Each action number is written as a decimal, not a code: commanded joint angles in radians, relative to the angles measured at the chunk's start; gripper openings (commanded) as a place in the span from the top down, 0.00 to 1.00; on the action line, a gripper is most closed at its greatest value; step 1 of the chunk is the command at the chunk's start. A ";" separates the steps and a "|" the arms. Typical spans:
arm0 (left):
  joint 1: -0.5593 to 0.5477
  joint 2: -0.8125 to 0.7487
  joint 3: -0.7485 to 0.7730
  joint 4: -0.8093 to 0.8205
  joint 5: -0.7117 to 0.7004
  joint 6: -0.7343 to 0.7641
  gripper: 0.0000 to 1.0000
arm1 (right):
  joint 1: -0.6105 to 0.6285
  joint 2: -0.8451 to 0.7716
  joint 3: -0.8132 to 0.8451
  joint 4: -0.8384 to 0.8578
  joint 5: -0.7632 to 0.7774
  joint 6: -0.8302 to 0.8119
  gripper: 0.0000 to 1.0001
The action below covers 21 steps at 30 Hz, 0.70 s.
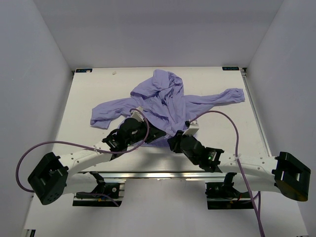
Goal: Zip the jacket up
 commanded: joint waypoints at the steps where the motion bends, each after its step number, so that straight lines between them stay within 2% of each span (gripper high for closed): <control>1: -0.003 -0.040 -0.003 0.023 0.004 0.003 1.00 | 0.006 0.007 0.022 0.059 0.078 0.019 0.69; 11: -0.004 -0.053 -0.011 0.032 0.032 0.005 1.00 | 0.006 0.010 0.022 0.077 0.113 -0.001 0.74; 12: -0.006 -0.055 -0.012 0.032 0.032 0.005 1.00 | 0.006 0.010 0.024 0.077 0.113 -0.001 0.75; 16: -0.006 -0.067 -0.017 0.020 0.024 0.011 1.00 | 0.004 0.001 0.025 0.079 0.068 -0.035 1.00; 21: -0.008 -0.064 -0.009 -0.017 0.010 0.029 1.00 | 0.004 -0.042 0.062 -0.033 -0.021 -0.081 1.00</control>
